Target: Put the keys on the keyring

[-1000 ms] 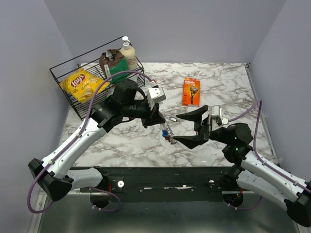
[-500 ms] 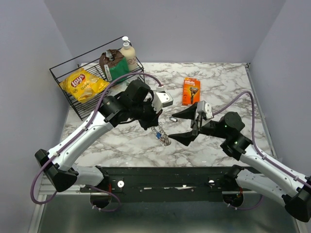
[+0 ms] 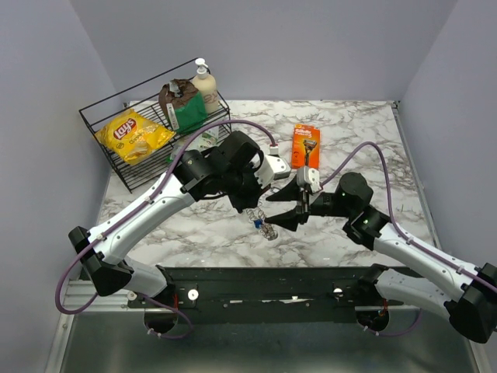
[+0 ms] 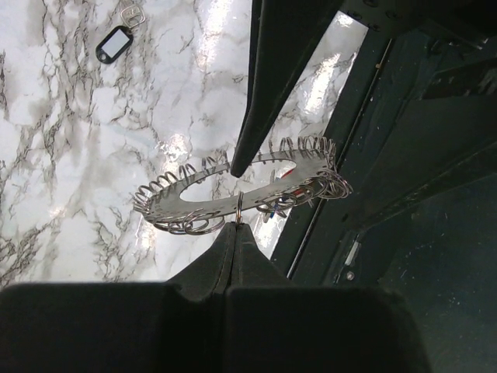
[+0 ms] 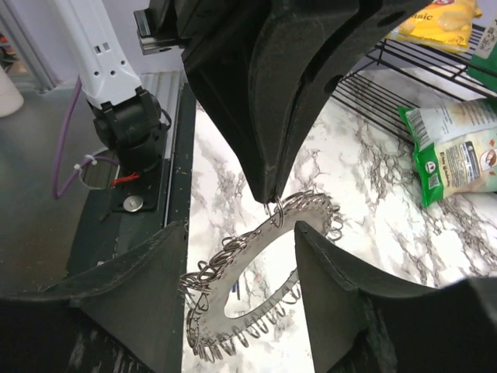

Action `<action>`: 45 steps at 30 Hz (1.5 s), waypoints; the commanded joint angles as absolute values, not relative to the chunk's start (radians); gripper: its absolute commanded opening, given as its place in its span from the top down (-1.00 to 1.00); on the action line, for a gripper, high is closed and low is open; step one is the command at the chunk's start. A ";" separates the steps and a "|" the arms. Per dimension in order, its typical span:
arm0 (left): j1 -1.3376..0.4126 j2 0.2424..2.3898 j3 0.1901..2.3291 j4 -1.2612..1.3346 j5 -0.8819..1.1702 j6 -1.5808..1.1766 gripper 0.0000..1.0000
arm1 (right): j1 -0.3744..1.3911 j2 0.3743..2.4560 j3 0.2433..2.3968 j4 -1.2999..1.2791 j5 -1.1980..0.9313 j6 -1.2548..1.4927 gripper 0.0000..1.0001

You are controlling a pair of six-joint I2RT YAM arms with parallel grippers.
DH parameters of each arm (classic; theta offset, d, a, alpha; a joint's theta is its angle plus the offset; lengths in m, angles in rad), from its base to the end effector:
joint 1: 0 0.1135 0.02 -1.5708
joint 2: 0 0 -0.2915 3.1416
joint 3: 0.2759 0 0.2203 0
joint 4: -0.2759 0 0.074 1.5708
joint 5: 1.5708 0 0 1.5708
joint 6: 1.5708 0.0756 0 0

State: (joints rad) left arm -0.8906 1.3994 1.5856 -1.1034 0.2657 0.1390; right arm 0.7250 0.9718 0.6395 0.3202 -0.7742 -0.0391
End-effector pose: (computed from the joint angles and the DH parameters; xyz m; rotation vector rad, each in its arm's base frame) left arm 0.1461 -0.2122 0.3823 1.3592 2.1677 -0.6357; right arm 0.1174 0.1746 0.3403 -1.1777 1.2269 1.1298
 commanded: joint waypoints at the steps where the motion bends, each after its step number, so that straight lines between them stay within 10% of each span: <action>1: -0.900 1.394 1.606 -1.114 0.298 0.161 1.00 | 0.727 0.968 0.623 0.419 -0.810 -0.026 -0.23; 19: -0.905 1.364 1.586 -1.069 0.382 0.175 1.00 | 0.729 1.034 0.611 0.535 -0.830 0.048 0.38; 45: -0.905 1.335 1.566 -1.052 0.443 0.184 1.00 | 0.727 1.023 0.609 0.495 -0.796 0.026 0.67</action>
